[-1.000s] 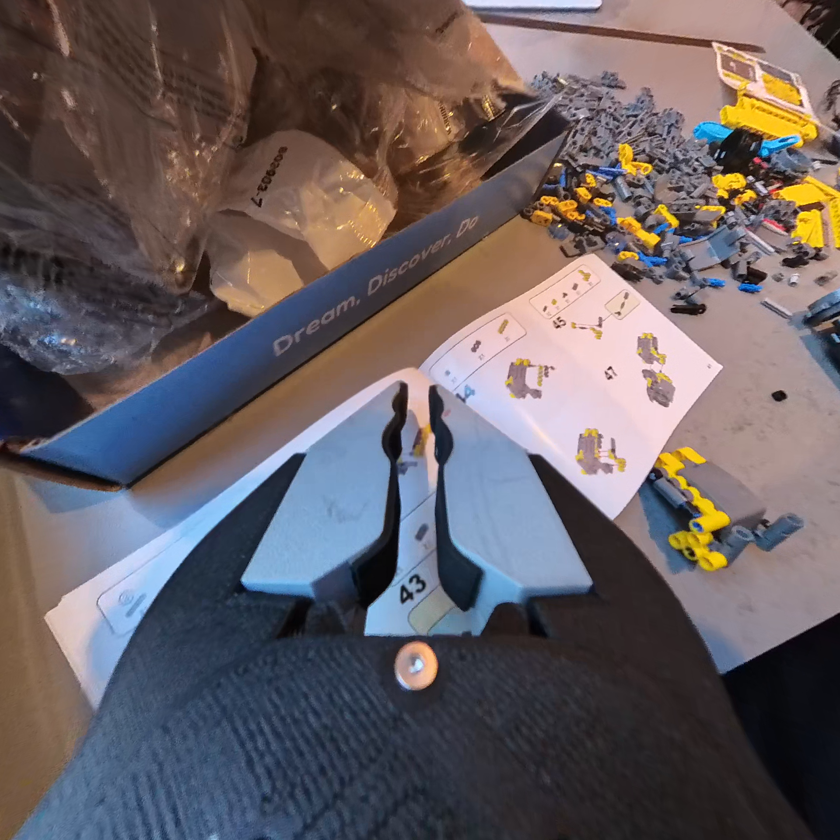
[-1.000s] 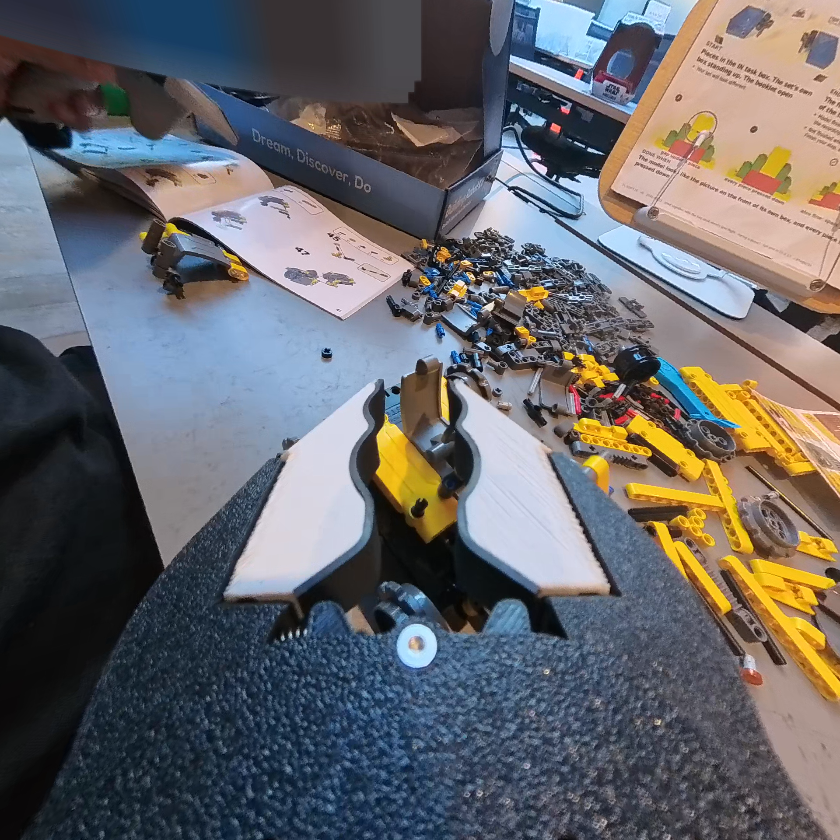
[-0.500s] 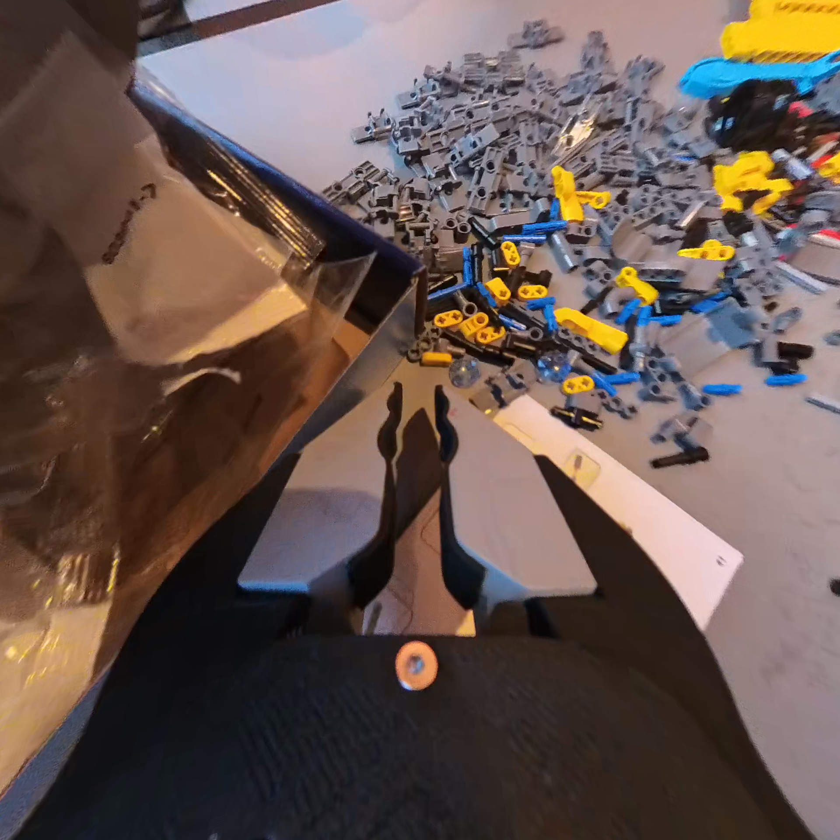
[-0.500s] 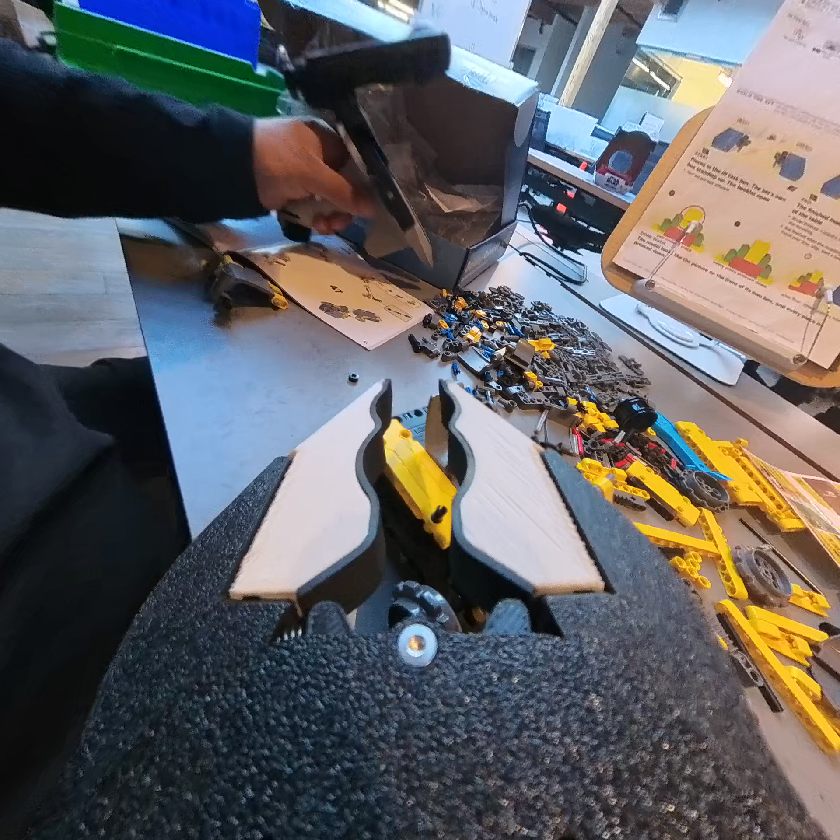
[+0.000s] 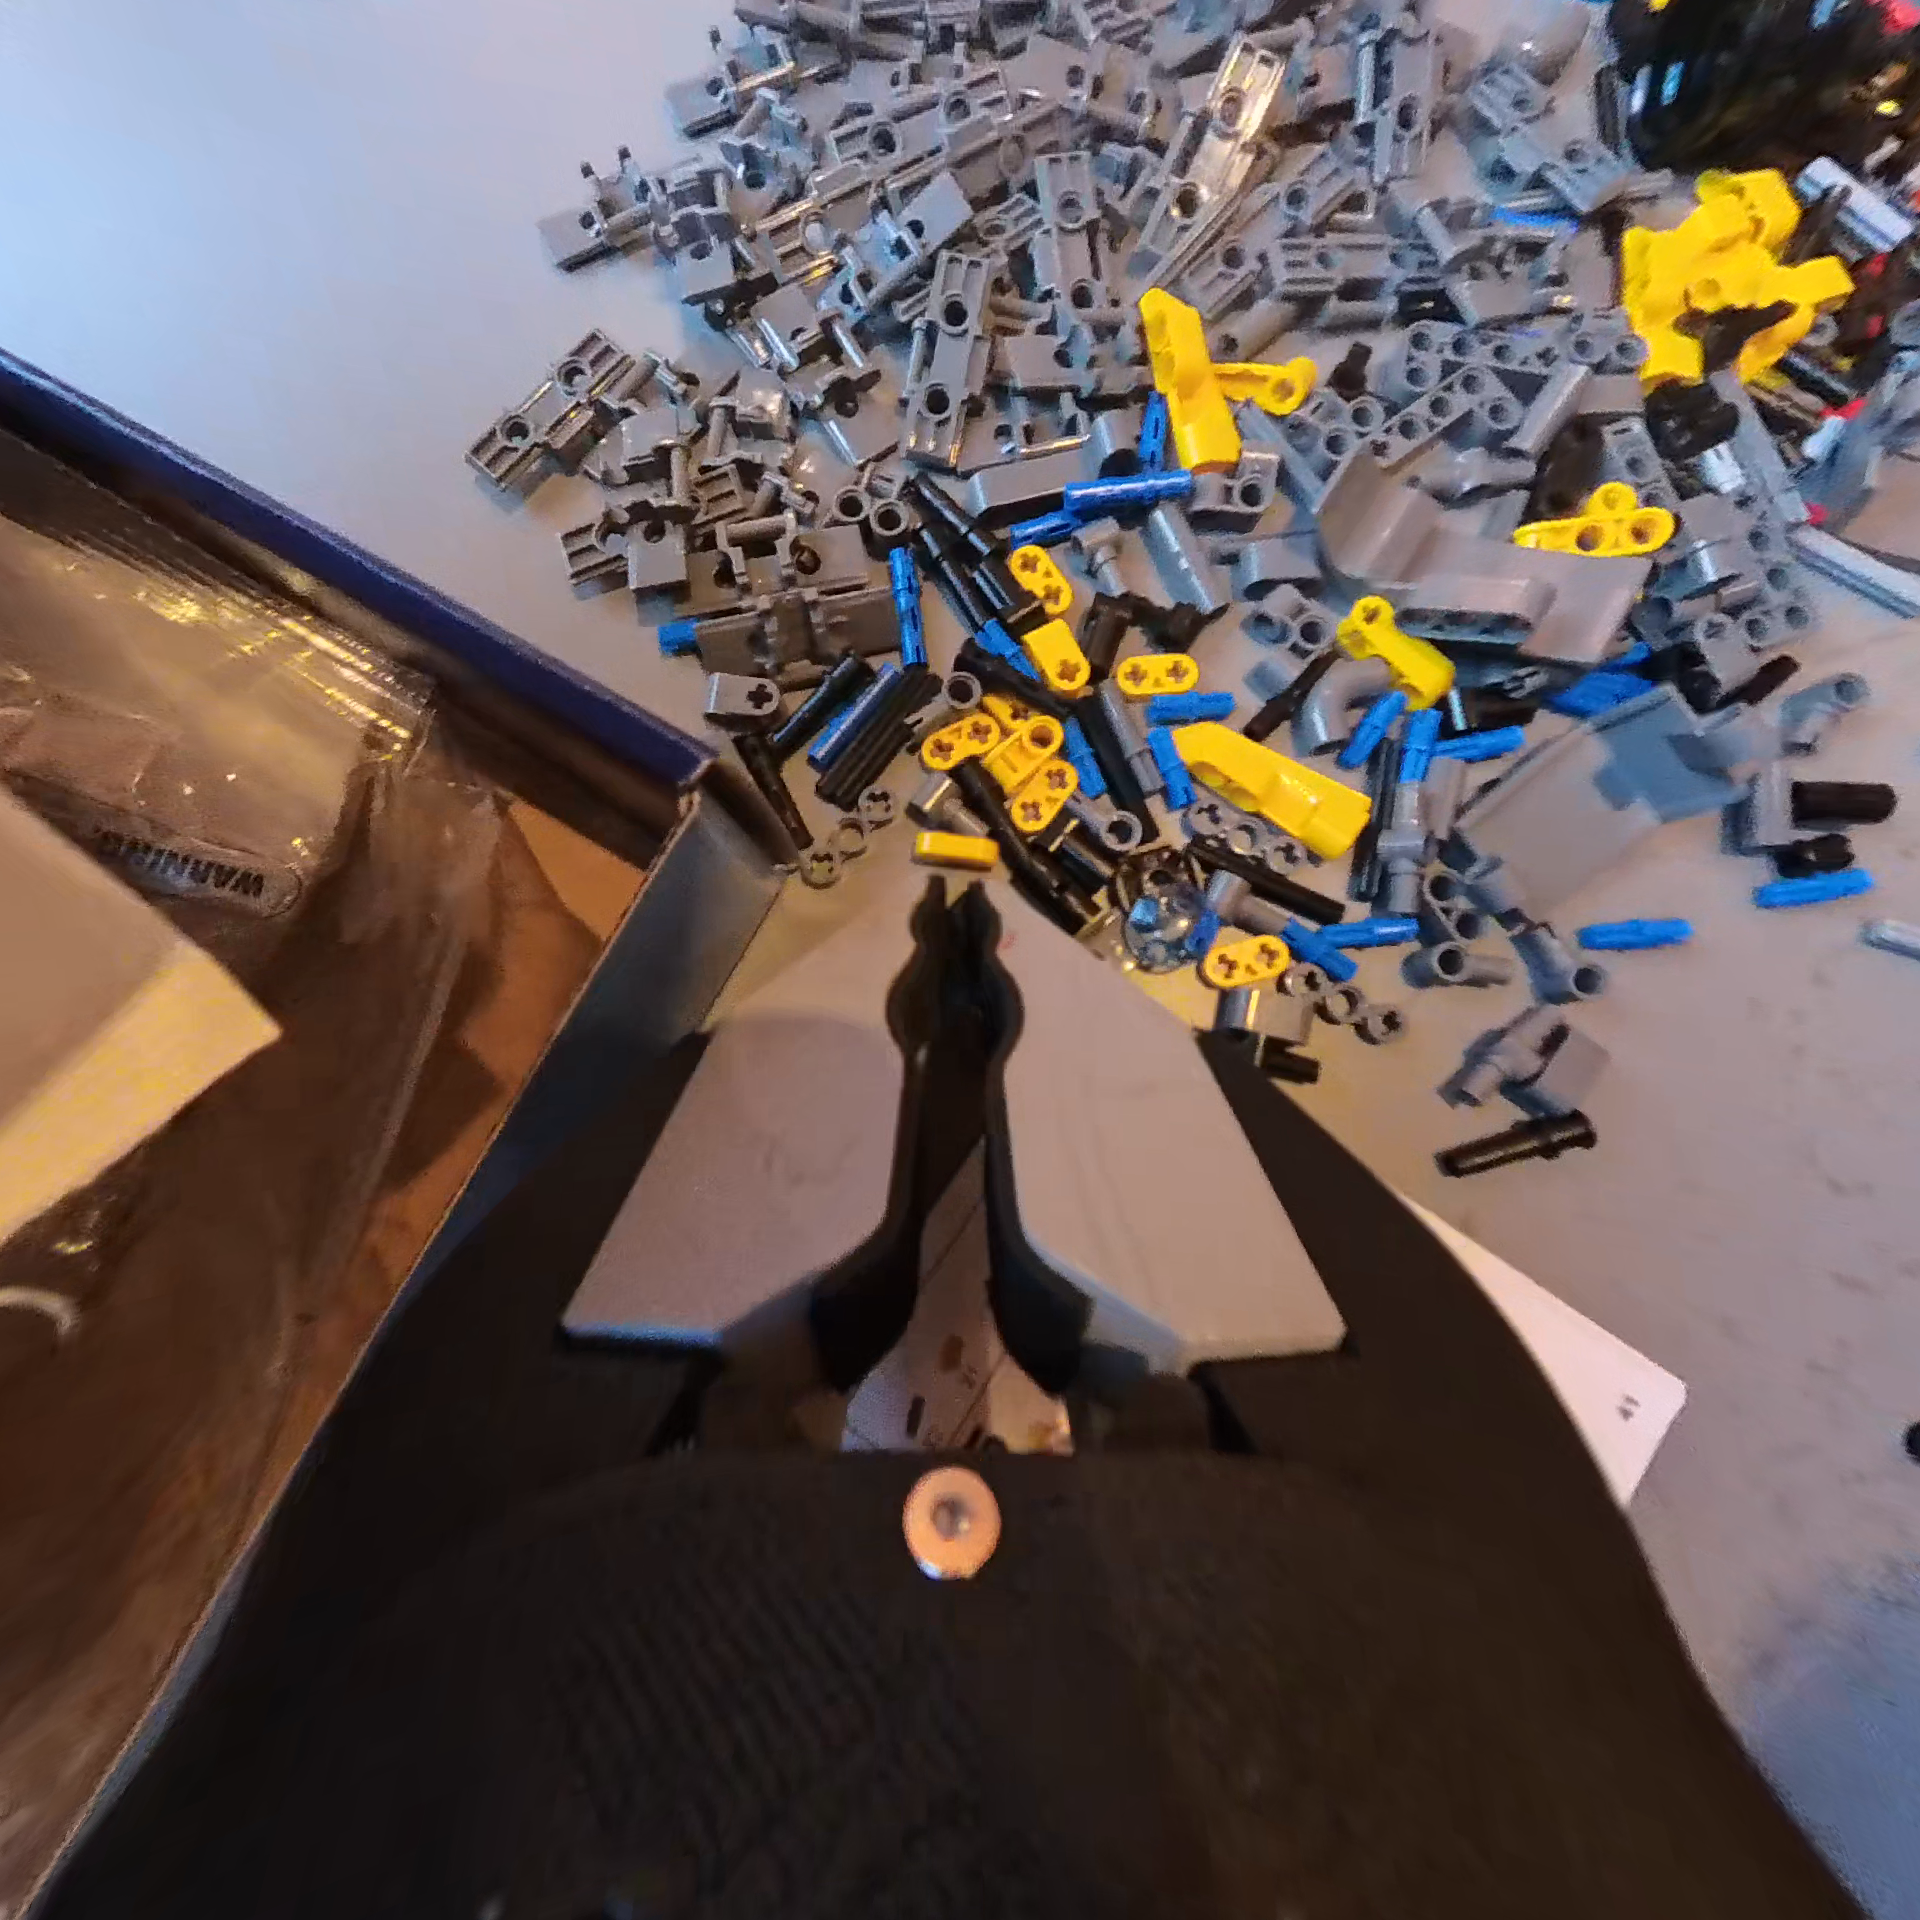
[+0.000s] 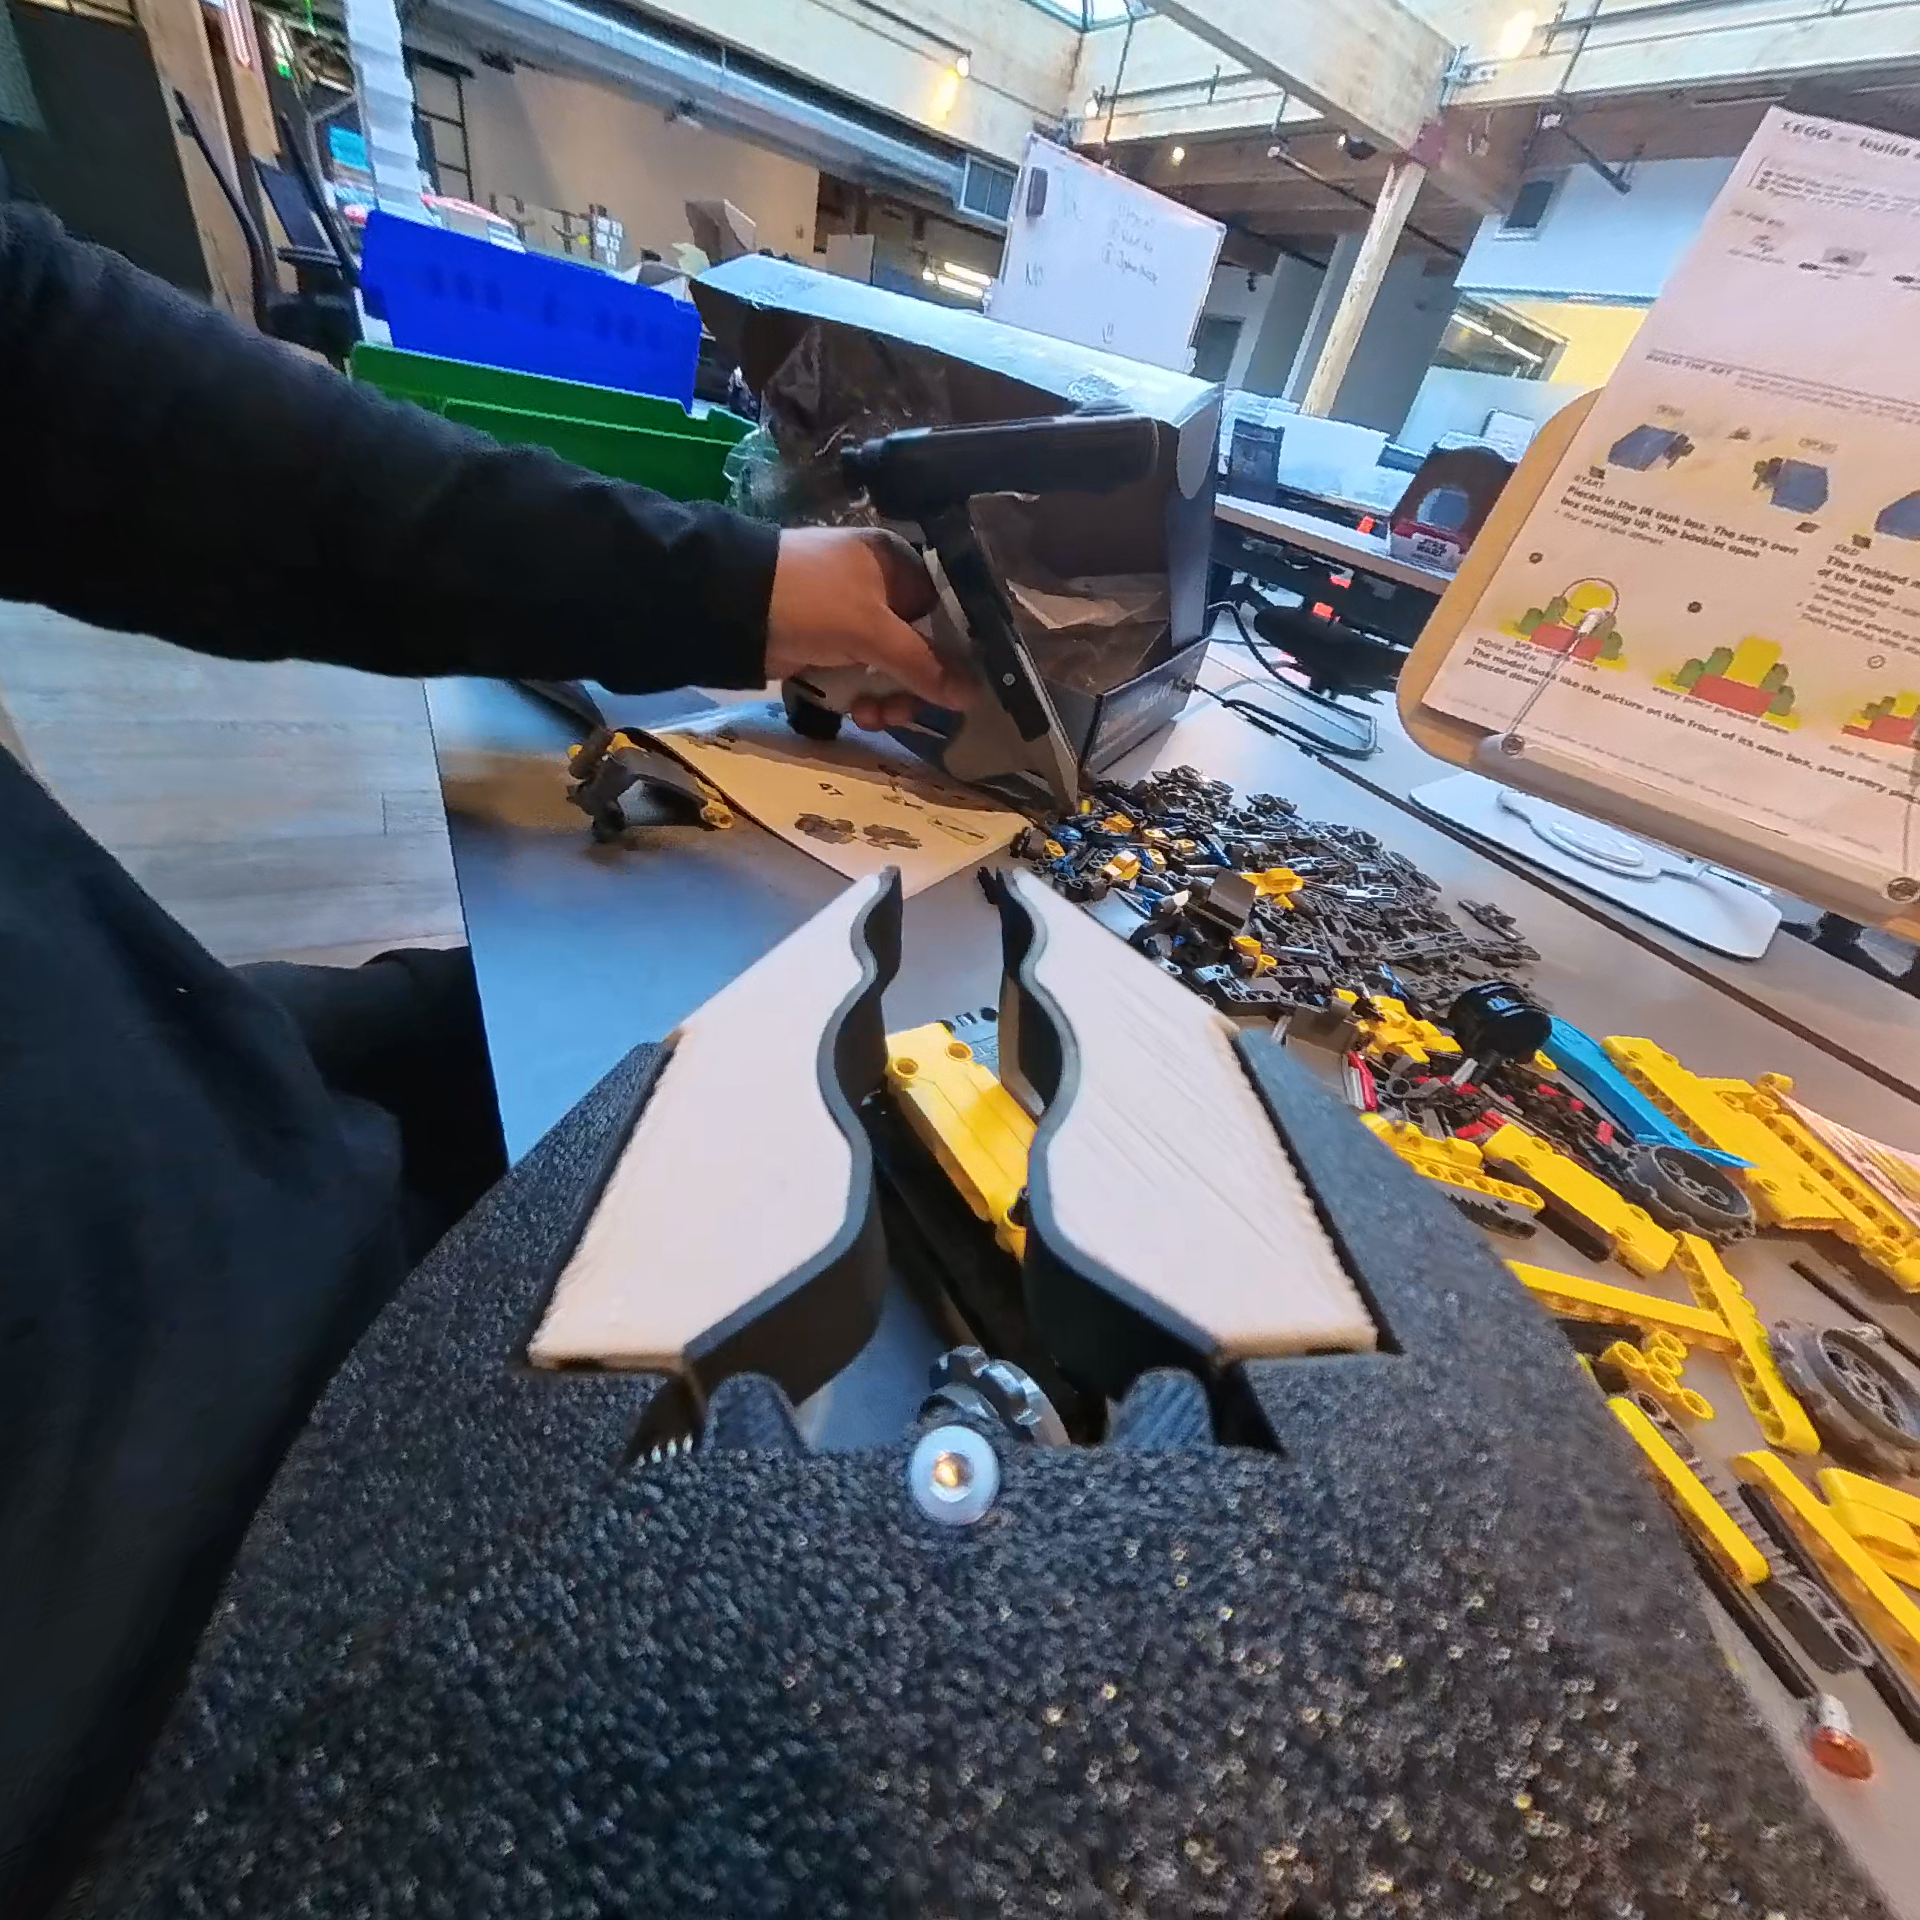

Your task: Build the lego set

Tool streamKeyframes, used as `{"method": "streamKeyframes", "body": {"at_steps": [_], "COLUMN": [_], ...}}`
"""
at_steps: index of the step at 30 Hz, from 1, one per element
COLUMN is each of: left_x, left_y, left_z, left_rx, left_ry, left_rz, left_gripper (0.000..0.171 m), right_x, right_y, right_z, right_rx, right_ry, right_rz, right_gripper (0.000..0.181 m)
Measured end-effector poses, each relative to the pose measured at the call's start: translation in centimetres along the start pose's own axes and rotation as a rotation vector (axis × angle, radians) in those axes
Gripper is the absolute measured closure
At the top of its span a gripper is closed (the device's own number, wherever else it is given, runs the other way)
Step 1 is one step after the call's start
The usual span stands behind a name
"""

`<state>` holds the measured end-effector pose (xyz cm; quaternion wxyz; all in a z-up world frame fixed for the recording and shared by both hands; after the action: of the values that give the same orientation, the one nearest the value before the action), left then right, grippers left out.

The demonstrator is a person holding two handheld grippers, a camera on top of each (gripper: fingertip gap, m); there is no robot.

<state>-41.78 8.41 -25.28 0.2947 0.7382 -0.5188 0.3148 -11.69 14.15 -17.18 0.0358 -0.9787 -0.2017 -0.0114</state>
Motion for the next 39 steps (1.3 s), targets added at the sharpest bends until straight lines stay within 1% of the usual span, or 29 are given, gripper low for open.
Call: {"method": "streamKeyframes", "body": {"at_steps": [2,4,7,9,13,15,18,20,26,27,28,30,31,33,34,36,39], "left_x": [0.5,1.1,1.6,1.6,1.8,2.0,1.6,1.1,0.1,0.3,0.5,0.8,0.9,0.5,0.2,-0.3,-0.7], "left_y": [0.4,0.3,-0.2,-0.4,-0.4,-0.3,-0.2,-0.4,-0.6,-0.9,-1.4,-3.1,-3.6,-3.9,-4.1,-4.6,-4.9], "left_z": [0.1,-0.1,0.1,-0.4,-1.7,-2.3,-3.1,-3.4,-3.3,-3.3,-3.4,-3.7,-3.7,-3.6,-3.5,-3.5,-2.9], "left_rx": [-0.032,-0.126,-0.322,-0.411,-0.625,-0.682,-0.726,-0.750,-0.763,-0.773,-0.799,-0.867,-0.877,-0.814,-0.765,-0.692,-0.653], "left_ry": [0.008,0.028,0.166,0.241,0.384,0.471,0.566,0.613,0.699,0.694,0.664,0.581,0.562,0.578,0.585,0.567,0.579], "left_rz": [-0.039,-0.061,-0.050,-0.044,0.000,0.042,0.071,0.082,0.096,0.114,0.144,0.235,0.255,0.262,0.279,0.320,0.343], "left_gripper": [0.168,0.159,0.158,0.151,0.147,0.143,0.141,0.145,0.151,0.155,0.158,0.160,0.161,0.159,0.155,0.154,0.153], "right_x": [0.1,0.2,0.2,0.3,0.3,0.4,0.5,0.5,0.7,0.7,0.7,0.8,0.8,0.8,0.9,0.9,0.9], "right_y": [0.0,0.0,0.0,0.1,0.3,0.3,0.3,0.4,0.5,0.6,0.6,0.6,0.6,0.6,0.6,0.7,0.6], "right_z": [-0.1,-0.2,-0.3,-0.3,-0.3,-0.4,-0.4,-0.5,-0.6,-0.6,-0.6,-0.7,-0.7,-0.7,-0.7,-0.8,-0.8], "right_rx": [-0.007,-0.014,-0.019,-0.017,-0.004,0.000,0.001,0.001,0.001,0.000,-0.002,-0.006,-0.008,-0.009,-0.009,-0.006,-0.006], "right_ry": [-0.009,-0.017,-0.024,-0.026,-0.032,-0.038,-0.044,-0.047,-0.055,-0.057,-0.059,-0.064,-0.065,-0.067,-0.068,-0.069,-0.072], "right_rz": [-0.005,-0.009,-0.018,-0.020,-0.018,-0.017,-0.017,-0.019,-0.029,-0.031,-0.033,-0.036,-0.037,-0.040,-0.041,-0.042,-0.041], "right_gripper": [0.163,0.163,0.164,0.163,0.163,0.163,0.164,0.164,0.164,0.164,0.164,0.164,0.164,0.164,0.164,0.164,0.164]}}
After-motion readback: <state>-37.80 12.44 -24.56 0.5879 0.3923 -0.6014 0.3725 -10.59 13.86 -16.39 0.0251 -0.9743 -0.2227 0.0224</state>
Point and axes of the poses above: each gripper's, where its closed fingertips meet, x back along the fingers, z out of its underside, y = z × x across the jaws, the point moved 3 cm from there along x, back along the fingers, and after that the axes turned 8 degrees about -x, right-handed, at the moved point
